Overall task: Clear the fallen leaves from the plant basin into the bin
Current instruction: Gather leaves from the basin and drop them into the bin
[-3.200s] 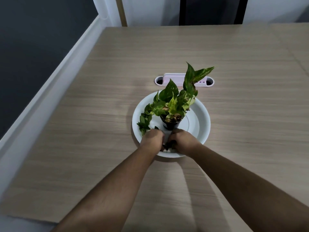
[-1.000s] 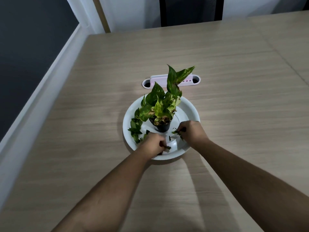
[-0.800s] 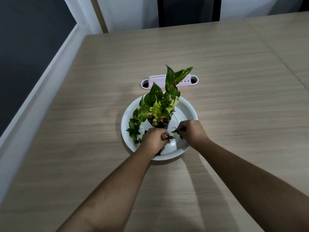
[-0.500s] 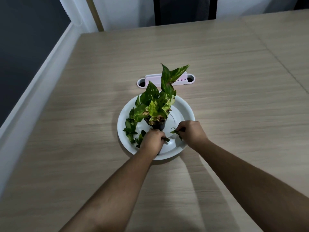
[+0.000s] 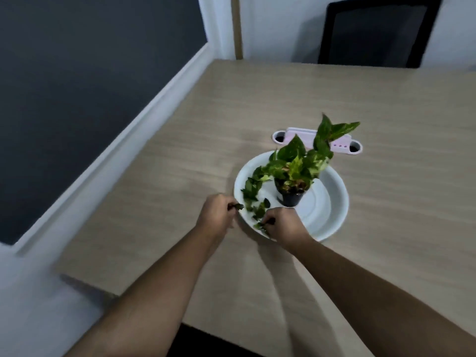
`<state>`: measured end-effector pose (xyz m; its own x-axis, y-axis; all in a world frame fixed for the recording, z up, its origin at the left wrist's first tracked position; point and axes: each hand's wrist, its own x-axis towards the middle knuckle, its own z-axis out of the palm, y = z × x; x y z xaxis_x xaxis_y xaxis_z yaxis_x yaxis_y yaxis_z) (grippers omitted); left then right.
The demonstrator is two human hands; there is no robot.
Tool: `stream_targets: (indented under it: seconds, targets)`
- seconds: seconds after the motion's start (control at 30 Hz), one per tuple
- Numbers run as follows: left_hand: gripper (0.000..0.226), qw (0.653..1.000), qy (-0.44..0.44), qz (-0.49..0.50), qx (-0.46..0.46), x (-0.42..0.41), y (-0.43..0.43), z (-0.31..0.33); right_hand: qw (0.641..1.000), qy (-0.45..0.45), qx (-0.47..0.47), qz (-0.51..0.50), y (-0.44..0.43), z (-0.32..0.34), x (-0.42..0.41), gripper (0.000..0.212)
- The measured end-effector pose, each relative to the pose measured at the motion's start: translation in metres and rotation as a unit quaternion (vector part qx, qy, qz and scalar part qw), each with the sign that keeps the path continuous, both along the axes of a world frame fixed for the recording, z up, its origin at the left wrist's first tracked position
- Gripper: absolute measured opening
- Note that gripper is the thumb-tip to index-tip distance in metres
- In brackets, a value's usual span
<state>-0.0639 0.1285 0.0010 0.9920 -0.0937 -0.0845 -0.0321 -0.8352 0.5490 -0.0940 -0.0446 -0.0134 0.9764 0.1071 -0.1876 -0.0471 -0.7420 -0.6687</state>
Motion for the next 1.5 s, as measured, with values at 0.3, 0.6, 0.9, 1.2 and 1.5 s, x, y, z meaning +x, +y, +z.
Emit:
stream_targets:
  seconds: [0.3, 0.6, 0.9, 1.2, 1.5]
  targets:
    - [0.019, 0.946, -0.020, 0.321, 0.042, -0.160, 0.239, 0.026, 0.964, 0.000, 0.055, 0.261, 0.234, 0.032, -0.032, 0.017]
    - [0.014, 0.858, 0.102, 0.503, -0.024, -0.327, 0.365, -0.068, 0.920, 0.041, 0.015, 0.390, 0.412, -0.029, -0.129, 0.014]
    - [0.012, 0.829, 0.216, 0.497, -0.137, -0.341, 0.401, -0.245, 0.911, 0.097, -0.106, 0.386, 0.480, -0.200, -0.149, 0.012]
    - [0.052, 0.820, 0.250, 0.482, -0.183, -0.310, 0.419, -0.272, 0.884, 0.185, -0.138, 0.407, 0.490, -0.244, -0.138, 0.048]
    - [0.025, 0.849, 0.174, 0.485, -0.112, -0.298, 0.419, -0.162, 0.897, 0.090, -0.088, 0.423, 0.488, -0.128, -0.129, 0.028]
